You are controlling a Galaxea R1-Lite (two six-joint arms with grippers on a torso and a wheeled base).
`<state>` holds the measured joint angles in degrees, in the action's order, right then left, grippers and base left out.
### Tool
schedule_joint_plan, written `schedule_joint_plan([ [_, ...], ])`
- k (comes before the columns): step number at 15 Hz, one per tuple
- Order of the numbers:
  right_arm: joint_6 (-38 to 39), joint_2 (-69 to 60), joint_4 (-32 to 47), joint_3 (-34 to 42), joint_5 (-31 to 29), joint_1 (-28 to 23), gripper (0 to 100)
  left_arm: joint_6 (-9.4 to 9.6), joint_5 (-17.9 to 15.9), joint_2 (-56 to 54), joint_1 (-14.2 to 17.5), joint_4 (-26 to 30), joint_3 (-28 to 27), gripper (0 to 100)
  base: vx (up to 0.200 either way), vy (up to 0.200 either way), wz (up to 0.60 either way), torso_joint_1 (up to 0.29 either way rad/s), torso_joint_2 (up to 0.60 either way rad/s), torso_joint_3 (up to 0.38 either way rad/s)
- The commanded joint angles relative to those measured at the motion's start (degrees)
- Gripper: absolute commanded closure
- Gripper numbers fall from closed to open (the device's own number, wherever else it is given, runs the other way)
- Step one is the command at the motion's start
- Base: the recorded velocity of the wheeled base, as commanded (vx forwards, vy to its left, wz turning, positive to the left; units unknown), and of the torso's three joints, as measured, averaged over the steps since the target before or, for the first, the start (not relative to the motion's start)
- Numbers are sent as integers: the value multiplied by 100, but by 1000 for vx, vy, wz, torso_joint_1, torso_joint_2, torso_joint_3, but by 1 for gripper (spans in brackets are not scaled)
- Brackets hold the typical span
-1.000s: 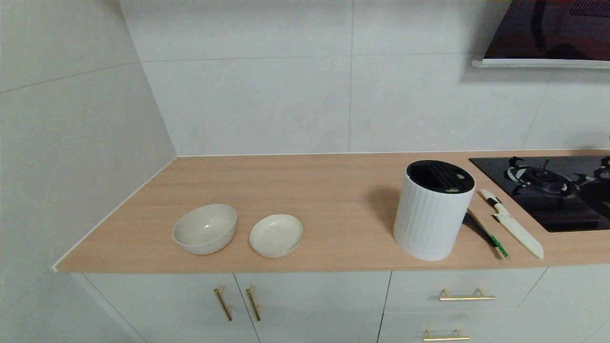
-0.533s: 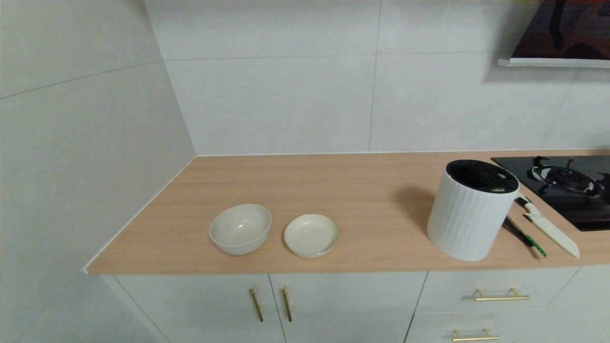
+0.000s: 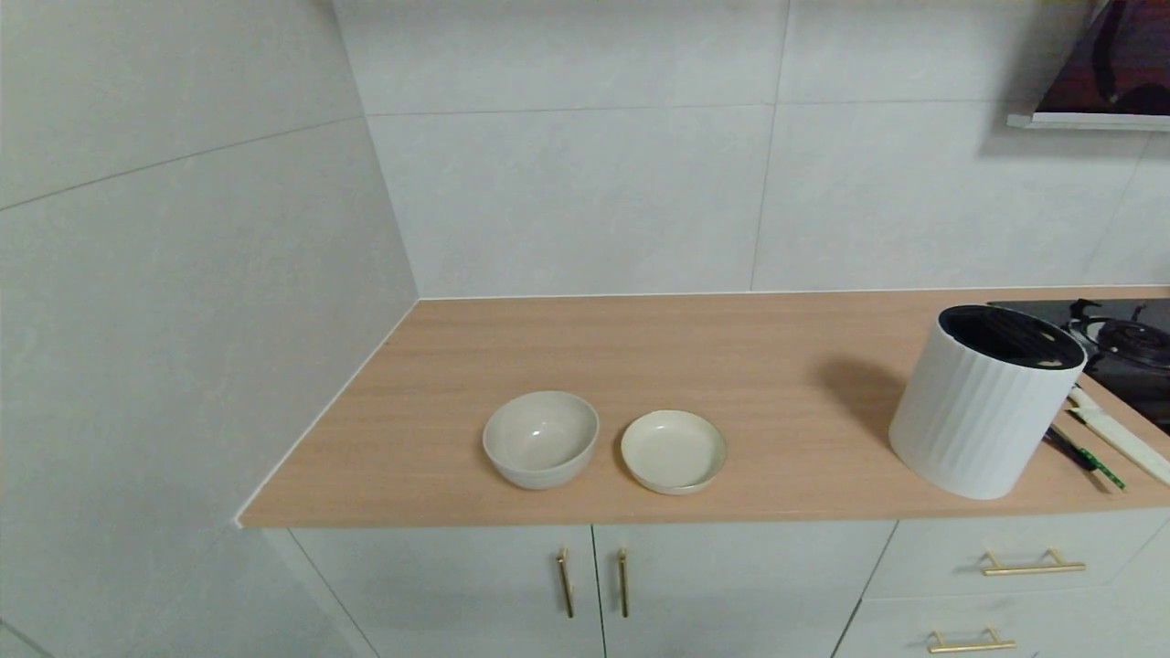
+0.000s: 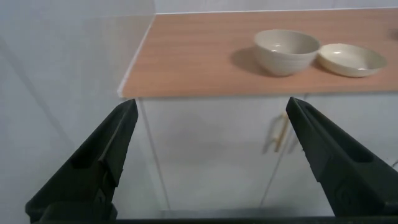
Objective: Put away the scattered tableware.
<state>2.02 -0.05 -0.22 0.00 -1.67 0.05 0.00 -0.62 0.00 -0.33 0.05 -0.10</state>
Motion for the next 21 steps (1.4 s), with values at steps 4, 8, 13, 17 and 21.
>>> schedule_joint_plan([
  [4,0,5,-4,0,0,4,0,0,9,0,-2,4,1,0,0,50,0,1,-1,2],
  [8,0,5,-4,0,0,4,0,26,1,0,-2,4,1,0,0,0,0,0,0,0],
  [13,0,5,-4,0,0,4,0,18,1,0,-2,4,1,0,0,0,0,0,0,0],
  [17,9,5,-13,0,-9,4,0,18,1,0,-2,4,1,0,0,0,0,-35,71,36],
  [21,0,5,-13,0,0,4,0,18,1,0,-2,4,1,0,0,0,0,-224,498,260],
])
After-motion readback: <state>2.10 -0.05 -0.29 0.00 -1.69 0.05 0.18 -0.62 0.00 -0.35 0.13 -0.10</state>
